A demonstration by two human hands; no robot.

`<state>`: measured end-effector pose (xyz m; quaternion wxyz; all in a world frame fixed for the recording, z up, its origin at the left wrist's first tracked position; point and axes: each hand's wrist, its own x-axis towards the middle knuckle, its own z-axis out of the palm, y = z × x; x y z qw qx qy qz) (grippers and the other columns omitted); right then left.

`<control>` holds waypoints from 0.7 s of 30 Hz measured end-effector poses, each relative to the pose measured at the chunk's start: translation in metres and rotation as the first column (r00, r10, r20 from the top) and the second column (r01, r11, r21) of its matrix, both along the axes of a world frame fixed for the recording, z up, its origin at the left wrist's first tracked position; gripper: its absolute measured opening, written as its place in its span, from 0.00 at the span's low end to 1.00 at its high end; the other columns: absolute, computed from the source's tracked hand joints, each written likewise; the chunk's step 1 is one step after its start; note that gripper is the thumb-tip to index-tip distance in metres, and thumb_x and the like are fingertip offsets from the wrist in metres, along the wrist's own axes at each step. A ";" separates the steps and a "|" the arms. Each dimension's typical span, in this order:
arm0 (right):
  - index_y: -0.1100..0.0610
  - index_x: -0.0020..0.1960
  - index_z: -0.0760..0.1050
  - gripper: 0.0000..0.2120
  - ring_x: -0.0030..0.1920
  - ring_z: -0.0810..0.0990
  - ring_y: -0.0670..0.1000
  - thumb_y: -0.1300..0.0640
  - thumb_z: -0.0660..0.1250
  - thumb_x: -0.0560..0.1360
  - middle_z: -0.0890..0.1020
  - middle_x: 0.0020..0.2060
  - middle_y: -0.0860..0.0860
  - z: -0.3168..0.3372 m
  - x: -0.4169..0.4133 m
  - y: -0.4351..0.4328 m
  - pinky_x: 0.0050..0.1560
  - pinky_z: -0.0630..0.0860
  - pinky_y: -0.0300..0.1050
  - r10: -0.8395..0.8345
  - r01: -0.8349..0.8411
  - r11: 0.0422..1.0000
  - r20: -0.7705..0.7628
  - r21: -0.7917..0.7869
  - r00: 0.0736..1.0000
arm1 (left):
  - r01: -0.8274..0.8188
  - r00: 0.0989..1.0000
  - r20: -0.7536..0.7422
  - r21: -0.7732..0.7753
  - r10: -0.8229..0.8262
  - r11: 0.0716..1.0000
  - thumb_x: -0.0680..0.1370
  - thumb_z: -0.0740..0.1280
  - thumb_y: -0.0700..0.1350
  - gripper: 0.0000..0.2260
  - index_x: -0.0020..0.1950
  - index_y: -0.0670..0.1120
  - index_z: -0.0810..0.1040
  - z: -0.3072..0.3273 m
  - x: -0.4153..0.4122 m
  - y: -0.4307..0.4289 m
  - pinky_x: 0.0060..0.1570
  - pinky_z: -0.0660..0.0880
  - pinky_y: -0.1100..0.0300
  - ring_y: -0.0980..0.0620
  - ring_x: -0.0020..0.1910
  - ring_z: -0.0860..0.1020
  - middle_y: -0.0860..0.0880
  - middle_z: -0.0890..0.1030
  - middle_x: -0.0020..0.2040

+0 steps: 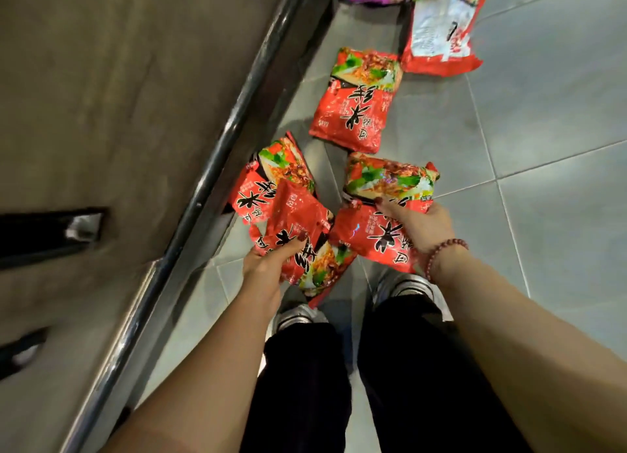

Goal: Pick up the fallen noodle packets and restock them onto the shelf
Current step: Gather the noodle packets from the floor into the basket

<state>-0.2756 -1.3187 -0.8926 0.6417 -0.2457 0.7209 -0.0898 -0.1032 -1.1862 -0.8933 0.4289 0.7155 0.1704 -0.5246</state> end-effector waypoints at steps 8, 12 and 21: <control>0.53 0.47 0.76 0.12 0.41 0.86 0.52 0.61 0.77 0.68 0.86 0.41 0.51 0.222 -0.042 0.014 0.42 0.82 0.50 0.061 -0.053 0.994 0.082 -0.098 0.995 | 0.075 0.991 -0.088 -0.235 -0.098 0.969 0.70 0.71 0.32 0.19 0.58 0.45 0.79 0.187 -0.013 0.018 0.42 0.79 0.58 0.49 0.49 0.84 0.49 0.86 0.50; 0.52 0.46 0.76 0.13 0.43 0.85 0.53 0.61 0.77 0.68 0.85 0.44 0.53 0.341 -0.057 0.022 0.46 0.82 0.52 0.117 -0.109 0.984 0.052 -0.139 0.992 | 0.127 0.987 -0.055 -0.276 -0.148 0.953 0.63 0.79 0.42 0.34 0.68 0.44 0.74 0.297 -0.014 0.027 0.54 0.76 0.52 0.48 0.58 0.81 0.48 0.83 0.57; 0.51 0.45 0.77 0.13 0.43 0.85 0.47 0.57 0.79 0.66 0.85 0.42 0.48 0.535 -0.070 0.062 0.47 0.81 0.46 0.235 -0.197 0.931 0.091 -0.309 0.968 | 0.163 0.986 0.087 -0.355 -0.141 0.921 0.66 0.75 0.43 0.17 0.54 0.47 0.80 0.489 -0.018 0.062 0.44 0.77 0.55 0.47 0.44 0.80 0.50 0.84 0.45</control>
